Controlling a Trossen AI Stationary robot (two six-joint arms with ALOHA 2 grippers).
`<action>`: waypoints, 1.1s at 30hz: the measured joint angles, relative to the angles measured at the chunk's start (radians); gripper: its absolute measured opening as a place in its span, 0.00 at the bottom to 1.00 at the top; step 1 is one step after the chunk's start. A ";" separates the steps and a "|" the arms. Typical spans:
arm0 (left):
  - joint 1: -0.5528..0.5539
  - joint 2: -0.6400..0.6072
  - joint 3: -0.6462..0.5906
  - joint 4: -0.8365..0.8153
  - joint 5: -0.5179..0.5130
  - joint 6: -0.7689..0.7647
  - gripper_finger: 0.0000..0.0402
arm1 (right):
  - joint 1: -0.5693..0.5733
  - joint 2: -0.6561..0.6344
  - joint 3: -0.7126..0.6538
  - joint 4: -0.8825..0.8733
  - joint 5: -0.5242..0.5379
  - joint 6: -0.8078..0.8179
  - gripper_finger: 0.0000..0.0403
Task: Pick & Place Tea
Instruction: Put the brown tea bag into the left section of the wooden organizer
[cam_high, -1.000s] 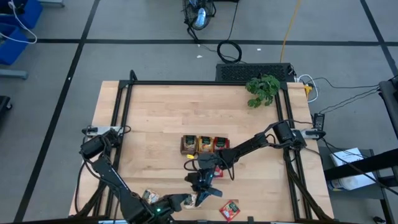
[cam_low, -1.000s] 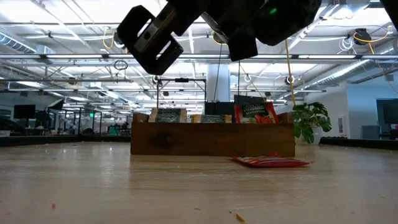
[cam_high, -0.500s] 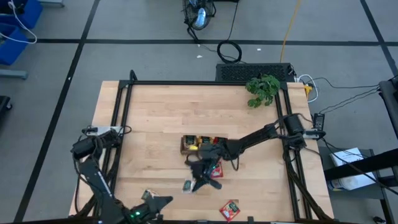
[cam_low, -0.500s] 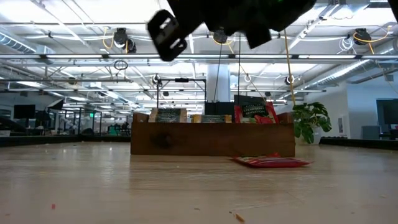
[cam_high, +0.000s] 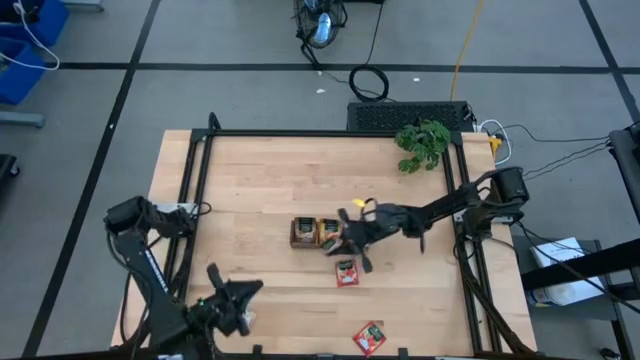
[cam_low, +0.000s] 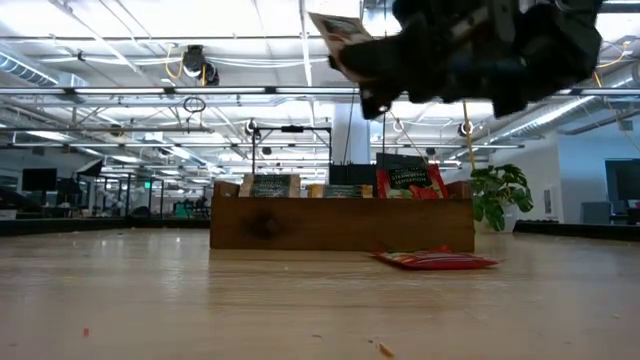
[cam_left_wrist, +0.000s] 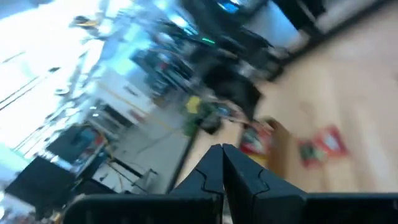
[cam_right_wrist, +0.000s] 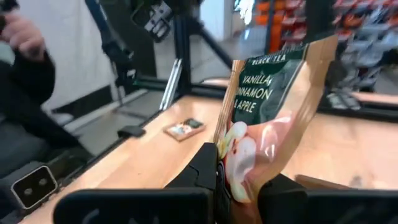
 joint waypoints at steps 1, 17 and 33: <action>0.017 -0.014 -0.038 0.003 -0.043 -0.057 0.03 | -0.004 0.000 -0.035 0.063 0.007 0.004 0.02; 0.521 -0.079 -0.381 0.776 0.041 0.376 0.03 | 0.029 0.001 -0.182 0.189 0.151 -0.131 0.02; 0.760 -0.414 -0.464 1.513 1.410 1.343 0.10 | 0.029 0.002 -0.260 0.328 0.149 -0.138 0.02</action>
